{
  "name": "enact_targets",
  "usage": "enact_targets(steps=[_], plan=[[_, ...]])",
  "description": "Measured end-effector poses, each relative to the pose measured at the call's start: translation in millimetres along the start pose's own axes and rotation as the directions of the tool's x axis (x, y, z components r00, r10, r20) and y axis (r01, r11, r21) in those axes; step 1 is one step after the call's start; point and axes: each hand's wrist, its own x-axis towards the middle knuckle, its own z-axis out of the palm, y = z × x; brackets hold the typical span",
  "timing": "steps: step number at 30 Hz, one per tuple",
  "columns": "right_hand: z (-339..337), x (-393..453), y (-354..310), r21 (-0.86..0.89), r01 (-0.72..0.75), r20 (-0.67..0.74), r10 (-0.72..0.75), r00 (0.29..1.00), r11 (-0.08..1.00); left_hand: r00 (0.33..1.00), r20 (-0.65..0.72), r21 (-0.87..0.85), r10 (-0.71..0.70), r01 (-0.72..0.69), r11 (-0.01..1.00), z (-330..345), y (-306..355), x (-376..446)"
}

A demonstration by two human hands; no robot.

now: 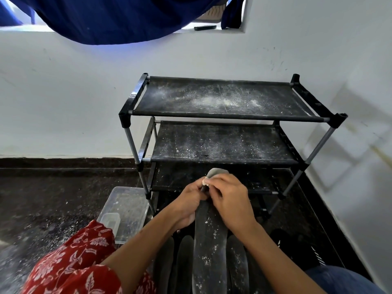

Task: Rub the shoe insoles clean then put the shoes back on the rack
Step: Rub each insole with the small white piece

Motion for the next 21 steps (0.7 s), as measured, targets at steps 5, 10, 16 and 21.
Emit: enact_targets(steps=[5,10,16,21], plan=[[-12.5,8.9,14.2,-0.055,-0.150,-0.115,0.143,0.983,0.987,0.995,0.095,0.003,-0.036,0.036,0.999,2.3,-2.9,-3.0],[1.3,-1.1,-1.7,-0.052,-0.025,-0.002,0.025,1.000,0.998,1.000,0.016,-0.015,-0.018,0.018,1.000,2.6,-4.9,-0.4],[-11.6,9.8,16.1,-0.060,-0.158,-0.102,0.151,0.983,0.986,0.996,0.084,-0.019,-0.043,0.044,0.999,4.0,-3.8,-3.8],[-4.2,3.2,-0.5,-0.036,-0.063,-0.051,0.062,0.997,0.997,0.998,0.057,0.004,-0.038,0.037,0.999,3.6,-4.2,-3.1]])
